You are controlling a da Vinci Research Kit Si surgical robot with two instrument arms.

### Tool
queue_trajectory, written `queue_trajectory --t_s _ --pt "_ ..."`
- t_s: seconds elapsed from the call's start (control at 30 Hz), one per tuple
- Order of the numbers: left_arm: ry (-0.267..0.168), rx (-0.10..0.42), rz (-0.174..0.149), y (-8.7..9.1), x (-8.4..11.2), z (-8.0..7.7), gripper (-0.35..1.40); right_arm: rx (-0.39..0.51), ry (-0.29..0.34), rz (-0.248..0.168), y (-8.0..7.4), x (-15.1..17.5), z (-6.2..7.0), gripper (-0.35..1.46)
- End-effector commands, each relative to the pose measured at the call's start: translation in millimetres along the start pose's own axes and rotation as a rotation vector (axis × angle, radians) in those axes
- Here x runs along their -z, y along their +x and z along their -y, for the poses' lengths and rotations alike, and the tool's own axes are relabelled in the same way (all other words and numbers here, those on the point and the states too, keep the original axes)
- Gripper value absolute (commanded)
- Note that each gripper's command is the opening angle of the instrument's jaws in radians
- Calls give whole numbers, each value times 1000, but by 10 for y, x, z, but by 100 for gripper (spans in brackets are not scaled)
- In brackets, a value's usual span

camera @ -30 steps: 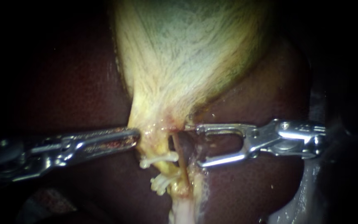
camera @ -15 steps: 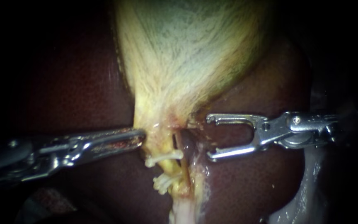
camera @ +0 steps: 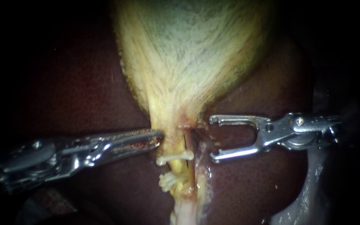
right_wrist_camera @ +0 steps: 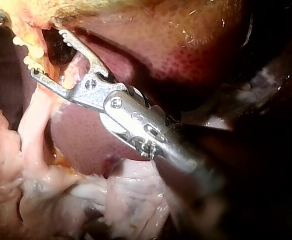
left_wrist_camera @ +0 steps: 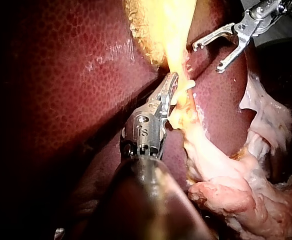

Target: Going back third clip left tube

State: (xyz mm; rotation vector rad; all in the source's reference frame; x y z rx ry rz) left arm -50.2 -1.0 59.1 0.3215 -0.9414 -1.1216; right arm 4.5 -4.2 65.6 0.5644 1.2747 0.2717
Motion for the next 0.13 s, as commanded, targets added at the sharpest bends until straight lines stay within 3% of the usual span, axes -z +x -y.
queue_trajectory --t_s 0.03,0.13 --pt "0 0 0 0 0 0 -20 0 0 0 1 1 1 60" --pt "0 0 0 0 0 0 -20 0 0 0 0 2 2 60"
